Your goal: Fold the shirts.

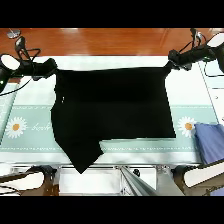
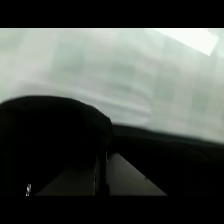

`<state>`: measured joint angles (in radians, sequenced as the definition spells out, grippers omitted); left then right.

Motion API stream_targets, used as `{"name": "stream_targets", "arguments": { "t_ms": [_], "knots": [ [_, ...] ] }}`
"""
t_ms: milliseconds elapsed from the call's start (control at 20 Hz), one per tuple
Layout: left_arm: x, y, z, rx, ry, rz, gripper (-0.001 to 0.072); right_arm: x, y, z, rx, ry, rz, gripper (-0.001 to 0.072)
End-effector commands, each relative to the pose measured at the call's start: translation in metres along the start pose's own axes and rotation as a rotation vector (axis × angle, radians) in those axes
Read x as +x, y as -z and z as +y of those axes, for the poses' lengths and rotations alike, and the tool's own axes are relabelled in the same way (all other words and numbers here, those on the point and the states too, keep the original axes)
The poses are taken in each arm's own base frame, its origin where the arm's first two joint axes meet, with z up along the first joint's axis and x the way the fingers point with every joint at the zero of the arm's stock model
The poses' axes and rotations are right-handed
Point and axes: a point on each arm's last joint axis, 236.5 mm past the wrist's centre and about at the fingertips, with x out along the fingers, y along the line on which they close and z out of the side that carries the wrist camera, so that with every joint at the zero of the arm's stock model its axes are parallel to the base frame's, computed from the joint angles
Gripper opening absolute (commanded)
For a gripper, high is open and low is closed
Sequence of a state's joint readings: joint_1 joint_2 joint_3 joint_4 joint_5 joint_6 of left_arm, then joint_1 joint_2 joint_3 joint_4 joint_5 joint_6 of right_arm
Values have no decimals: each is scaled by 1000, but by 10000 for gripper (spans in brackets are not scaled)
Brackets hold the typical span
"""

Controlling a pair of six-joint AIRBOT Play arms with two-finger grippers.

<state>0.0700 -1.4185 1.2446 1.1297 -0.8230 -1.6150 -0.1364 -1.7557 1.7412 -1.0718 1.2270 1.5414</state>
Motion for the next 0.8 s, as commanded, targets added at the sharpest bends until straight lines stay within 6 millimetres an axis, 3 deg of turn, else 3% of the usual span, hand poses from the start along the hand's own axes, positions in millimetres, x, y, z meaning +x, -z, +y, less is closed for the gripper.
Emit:
{"name": "stream_targets", "arguments": {
  "t_ms": [0, 250, 400, 450, 500, 550, 650, 750],
  "knots": [
    [-15, 60, 5, 108, -25, 262, 26, 3, 47, -9, -28, -8, 209, 17],
    [-10, 142, 42, 96, -104, 513, 26, 29, 104, -39, 1, 60, 378, 17],
    [-6, 169, 53, 73, -119, 581, 27, 36, 109, -42, 16, 62, 380, 18],
    [-6, 172, 54, 71, -121, 588, 32, 36, 107, -42, 35, 66, 373, 88],
    [-8, 173, 54, 70, -121, 597, 236, 34, 110, -42, 46, 66, 386, 466],
    [-13, 172, 55, 75, -124, 611, 672, 29, 114, -43, 32, 60, 413, 614],
    [-27, 172, 62, 85, -141, 652, 703, 9, 118, -41, 26, 32, 444, 619],
    [-42, 170, 71, 91, -168, 636, 703, -16, 109, -46, 37, 39, 356, 619]
  ]
}}
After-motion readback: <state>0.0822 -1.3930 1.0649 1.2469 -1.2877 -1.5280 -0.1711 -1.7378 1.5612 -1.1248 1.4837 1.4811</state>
